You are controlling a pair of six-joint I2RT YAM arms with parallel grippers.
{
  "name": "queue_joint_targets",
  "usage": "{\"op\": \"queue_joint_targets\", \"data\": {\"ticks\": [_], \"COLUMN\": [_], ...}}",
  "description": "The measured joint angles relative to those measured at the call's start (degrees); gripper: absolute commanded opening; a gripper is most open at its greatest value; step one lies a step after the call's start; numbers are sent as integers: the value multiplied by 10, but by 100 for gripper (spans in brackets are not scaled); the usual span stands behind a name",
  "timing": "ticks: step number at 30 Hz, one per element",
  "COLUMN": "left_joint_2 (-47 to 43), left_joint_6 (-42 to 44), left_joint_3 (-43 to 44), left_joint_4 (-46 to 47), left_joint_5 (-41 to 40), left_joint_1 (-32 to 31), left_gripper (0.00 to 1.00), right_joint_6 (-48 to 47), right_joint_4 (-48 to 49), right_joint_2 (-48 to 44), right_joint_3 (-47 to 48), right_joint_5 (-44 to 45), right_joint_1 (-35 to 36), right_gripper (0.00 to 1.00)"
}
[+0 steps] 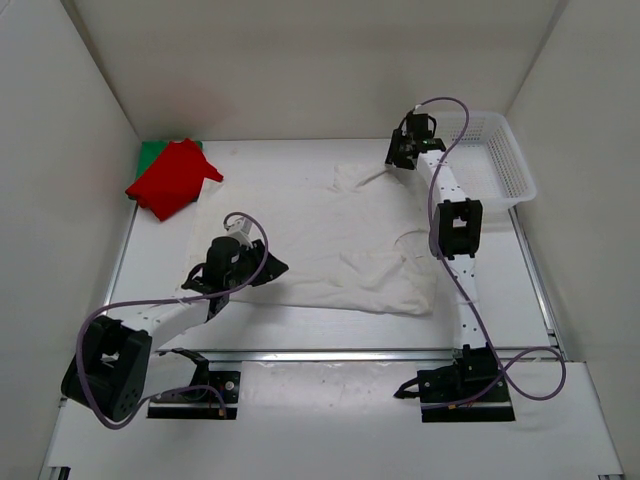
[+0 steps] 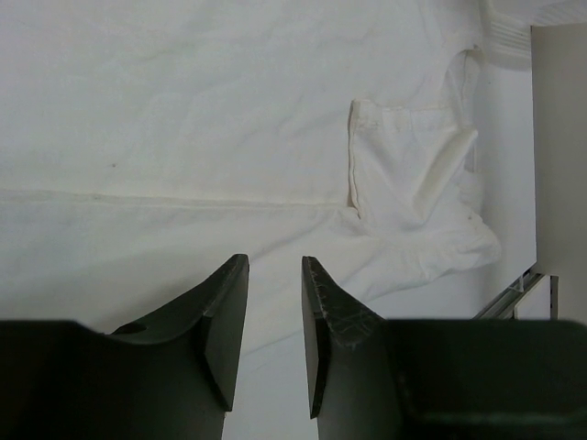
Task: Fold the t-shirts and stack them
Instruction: Grap the side of the flattened tshirt furthest away from the robot with both arms
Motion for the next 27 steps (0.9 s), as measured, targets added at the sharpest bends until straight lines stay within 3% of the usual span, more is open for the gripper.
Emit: {"op": "queue_joint_targets", "data": {"ticks": [3, 6, 8, 12, 15, 19, 27], "left_joint_2": [6, 8, 9, 9, 9, 9, 10], "left_joint_6": [0, 0, -1, -4, -4, -4, -5], "left_joint_3": [2, 2, 2, 3, 8, 12, 12], "left_joint_4": [0, 1, 2, 4, 4, 4, 6], "left_joint_5": [0, 0, 1, 2, 2, 2, 2], "left_joint_1": [-2, -5, -4, 3, 5, 4, 3], "left_gripper": [41, 42, 41, 41, 42, 40, 40], "right_joint_6": [0, 3, 10, 17, 12, 4, -7], "right_joint_4": [-23, -32, -32, -41, -51, -63, -77], "right_joint_2": [2, 2, 2, 11, 19, 19, 21], "right_joint_3": [21, 36, 40, 53, 63, 70, 78], "right_joint_5": [12, 9, 1, -4, 8, 30, 66], "right_joint_1": [3, 5, 5, 9, 15, 16, 19], "right_gripper": [41, 30, 29, 41, 43, 36, 33]}}
